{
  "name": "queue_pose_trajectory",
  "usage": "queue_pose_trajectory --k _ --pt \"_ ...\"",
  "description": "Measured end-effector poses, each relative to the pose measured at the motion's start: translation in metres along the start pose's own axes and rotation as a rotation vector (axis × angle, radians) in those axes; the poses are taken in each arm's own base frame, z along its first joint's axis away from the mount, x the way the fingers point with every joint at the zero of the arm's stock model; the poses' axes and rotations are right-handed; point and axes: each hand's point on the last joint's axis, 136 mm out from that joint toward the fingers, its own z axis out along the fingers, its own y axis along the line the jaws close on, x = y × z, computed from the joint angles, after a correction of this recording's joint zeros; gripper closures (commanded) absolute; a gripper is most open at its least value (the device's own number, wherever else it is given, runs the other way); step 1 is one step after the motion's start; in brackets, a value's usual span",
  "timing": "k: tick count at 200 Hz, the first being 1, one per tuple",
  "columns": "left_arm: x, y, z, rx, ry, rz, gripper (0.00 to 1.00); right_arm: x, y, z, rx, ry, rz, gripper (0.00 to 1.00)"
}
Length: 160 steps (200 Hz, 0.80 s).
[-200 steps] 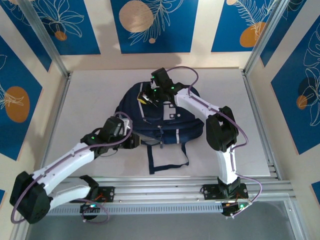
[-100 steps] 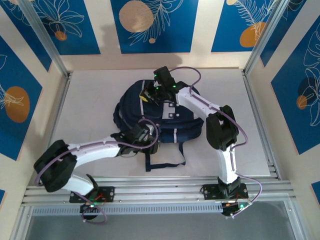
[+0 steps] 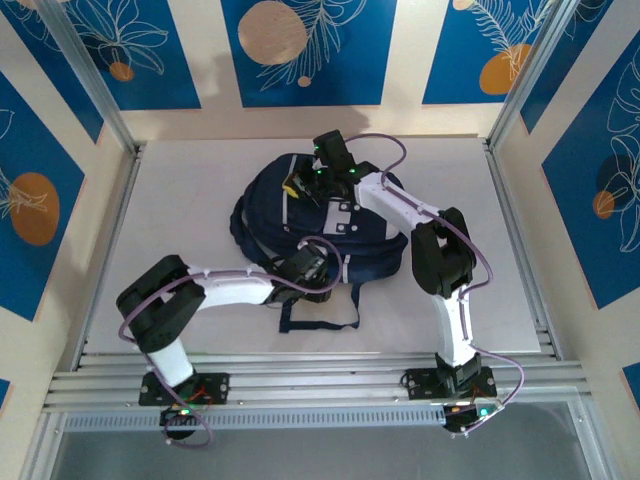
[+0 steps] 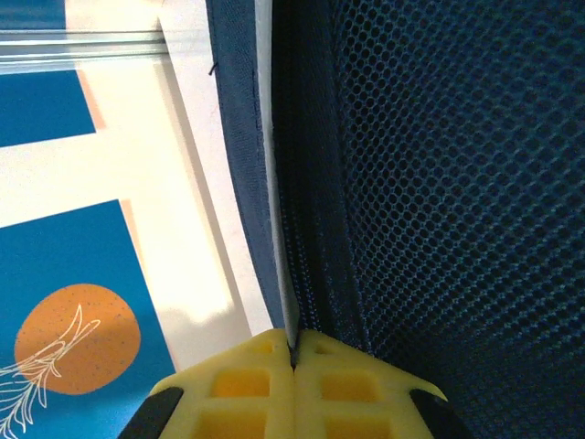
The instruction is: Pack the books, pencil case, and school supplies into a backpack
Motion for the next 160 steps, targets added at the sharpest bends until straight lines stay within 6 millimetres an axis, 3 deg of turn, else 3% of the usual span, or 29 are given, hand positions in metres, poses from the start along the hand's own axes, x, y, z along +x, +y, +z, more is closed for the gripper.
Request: queue_pose_trajectory --k 21,88,118,145,160 --pt "-0.008 0.001 0.003 -0.023 -0.019 0.017 0.55 -0.002 -0.001 0.000 -0.005 0.003 0.008 1.00" --pt "-0.011 0.009 0.013 -0.083 0.004 0.047 0.99 0.000 -0.002 0.000 -0.013 0.015 0.009 1.00" --pt "-0.010 0.010 0.012 -0.086 0.009 0.067 1.00 -0.001 -0.012 0.003 0.001 0.016 0.017 1.00" --pt "-0.011 0.009 0.006 -0.078 0.010 0.089 1.00 -0.001 -0.016 0.001 0.019 0.013 0.006 0.57" --pt "-0.011 0.010 -0.004 -0.068 0.004 0.098 1.00 -0.003 -0.019 -0.008 0.047 -0.002 -0.012 0.44"
